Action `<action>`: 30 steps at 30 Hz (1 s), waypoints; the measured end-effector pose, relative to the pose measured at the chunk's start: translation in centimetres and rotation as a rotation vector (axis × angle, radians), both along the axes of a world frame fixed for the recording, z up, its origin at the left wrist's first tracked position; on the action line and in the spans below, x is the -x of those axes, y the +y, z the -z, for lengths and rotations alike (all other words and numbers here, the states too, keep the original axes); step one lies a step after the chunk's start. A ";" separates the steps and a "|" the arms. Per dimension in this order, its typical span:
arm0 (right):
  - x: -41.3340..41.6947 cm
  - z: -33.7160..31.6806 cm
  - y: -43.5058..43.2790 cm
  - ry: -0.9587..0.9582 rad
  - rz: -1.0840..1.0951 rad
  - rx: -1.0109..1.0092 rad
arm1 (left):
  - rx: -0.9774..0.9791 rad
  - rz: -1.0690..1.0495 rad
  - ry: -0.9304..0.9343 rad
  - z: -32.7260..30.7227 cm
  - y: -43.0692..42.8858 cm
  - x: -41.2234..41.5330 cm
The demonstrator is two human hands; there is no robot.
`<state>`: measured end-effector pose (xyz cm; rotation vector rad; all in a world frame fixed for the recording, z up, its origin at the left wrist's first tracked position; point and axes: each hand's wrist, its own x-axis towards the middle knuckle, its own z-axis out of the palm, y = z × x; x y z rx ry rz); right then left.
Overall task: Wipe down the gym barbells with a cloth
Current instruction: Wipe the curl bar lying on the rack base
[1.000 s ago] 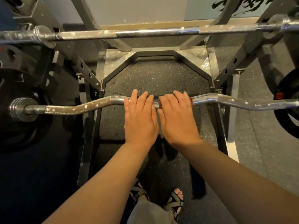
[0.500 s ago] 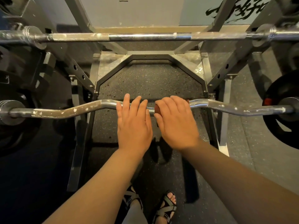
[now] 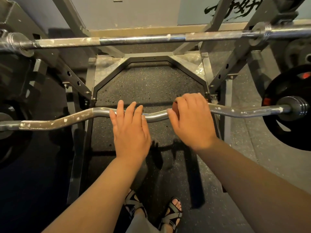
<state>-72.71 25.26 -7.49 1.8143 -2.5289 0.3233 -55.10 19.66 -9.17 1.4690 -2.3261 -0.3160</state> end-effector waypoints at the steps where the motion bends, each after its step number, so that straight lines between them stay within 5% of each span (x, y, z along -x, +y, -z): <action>1: 0.3 -0.4 -0.9 0.010 0.028 -0.001 | -0.002 -0.001 0.001 0.0 0.0 0.1; 7: -4.1 0.9 -0.8 -0.192 0.210 0.100 | -0.014 -0.004 -0.024 0.0 0.0 0.3; 13: -2.4 0.0 -0.9 -0.078 -0.173 0.002 | -0.008 0.025 -0.036 -0.1 -0.1 -0.2; 19: -2.1 0.3 0.1 -0.139 0.203 0.042 | -0.008 0.009 -0.018 0.0 0.0 0.0; 26: -1.9 1.2 0.8 -0.015 -0.186 -0.016 | -0.007 0.029 -0.027 0.1 -0.1 -0.2; 30: 0.5 1.4 1.4 -0.119 0.082 0.071 | -0.004 0.022 -0.016 0.1 -0.2 -0.2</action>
